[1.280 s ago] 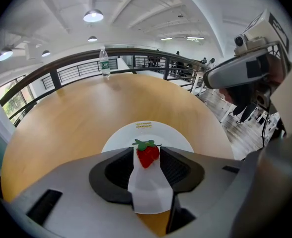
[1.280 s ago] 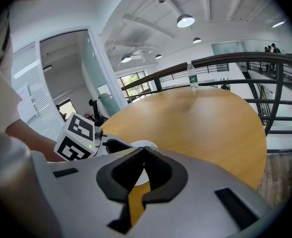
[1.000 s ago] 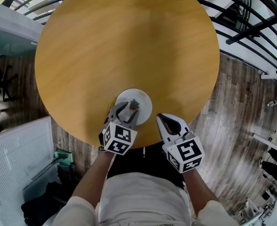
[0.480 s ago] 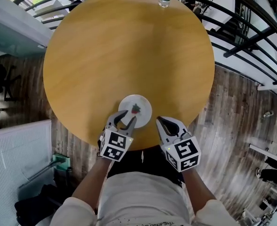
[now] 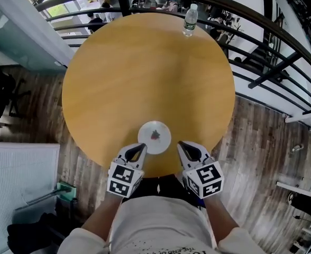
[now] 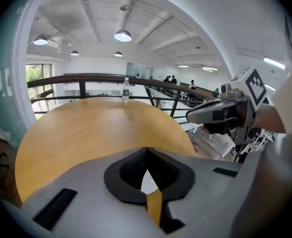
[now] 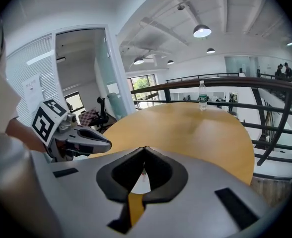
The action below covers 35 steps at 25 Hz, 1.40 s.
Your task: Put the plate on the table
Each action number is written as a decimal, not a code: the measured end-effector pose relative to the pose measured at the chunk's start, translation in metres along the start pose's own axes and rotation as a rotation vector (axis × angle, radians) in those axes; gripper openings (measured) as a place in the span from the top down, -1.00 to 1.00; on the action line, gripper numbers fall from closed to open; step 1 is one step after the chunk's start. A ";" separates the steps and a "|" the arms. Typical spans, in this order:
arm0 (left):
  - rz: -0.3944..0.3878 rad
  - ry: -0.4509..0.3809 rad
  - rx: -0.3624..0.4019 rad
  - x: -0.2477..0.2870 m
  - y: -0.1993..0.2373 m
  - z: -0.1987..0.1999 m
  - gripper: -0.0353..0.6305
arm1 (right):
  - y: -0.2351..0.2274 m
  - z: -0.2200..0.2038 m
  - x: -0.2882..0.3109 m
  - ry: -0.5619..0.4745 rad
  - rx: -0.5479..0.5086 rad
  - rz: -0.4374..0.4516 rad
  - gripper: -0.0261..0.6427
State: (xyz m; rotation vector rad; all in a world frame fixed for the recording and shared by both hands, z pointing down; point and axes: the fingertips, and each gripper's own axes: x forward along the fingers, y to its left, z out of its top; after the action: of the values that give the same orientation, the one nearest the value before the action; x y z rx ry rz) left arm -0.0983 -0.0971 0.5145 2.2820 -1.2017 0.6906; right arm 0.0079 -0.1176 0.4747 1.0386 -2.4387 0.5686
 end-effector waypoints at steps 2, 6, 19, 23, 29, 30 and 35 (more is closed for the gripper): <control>0.010 -0.025 -0.028 -0.016 -0.003 0.007 0.82 | 0.004 0.008 -0.005 -0.016 -0.012 0.001 0.86; 0.013 -0.049 -0.025 -0.039 -0.012 0.015 0.82 | 0.016 0.024 -0.017 -0.053 -0.035 0.022 0.86; 0.035 -0.103 -0.062 -0.060 -0.014 0.028 0.82 | 0.027 0.028 -0.034 -0.053 -0.028 0.060 0.86; 0.040 -0.105 -0.065 -0.061 -0.016 0.031 0.82 | 0.024 0.026 -0.039 -0.050 -0.021 0.056 0.86; 0.046 -0.113 -0.068 -0.068 -0.016 0.030 0.82 | 0.024 0.026 -0.045 -0.054 -0.017 0.037 0.86; 0.046 -0.113 -0.067 -0.069 -0.015 0.030 0.82 | 0.025 0.027 -0.045 -0.055 -0.017 0.036 0.86; 0.043 -0.109 -0.062 -0.070 -0.018 0.029 0.82 | 0.024 0.027 -0.047 -0.053 -0.015 0.038 0.86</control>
State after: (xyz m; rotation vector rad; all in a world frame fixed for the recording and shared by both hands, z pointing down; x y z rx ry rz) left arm -0.1113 -0.0631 0.4461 2.2741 -1.3069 0.5427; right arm 0.0137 -0.0896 0.4230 1.0157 -2.5093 0.5403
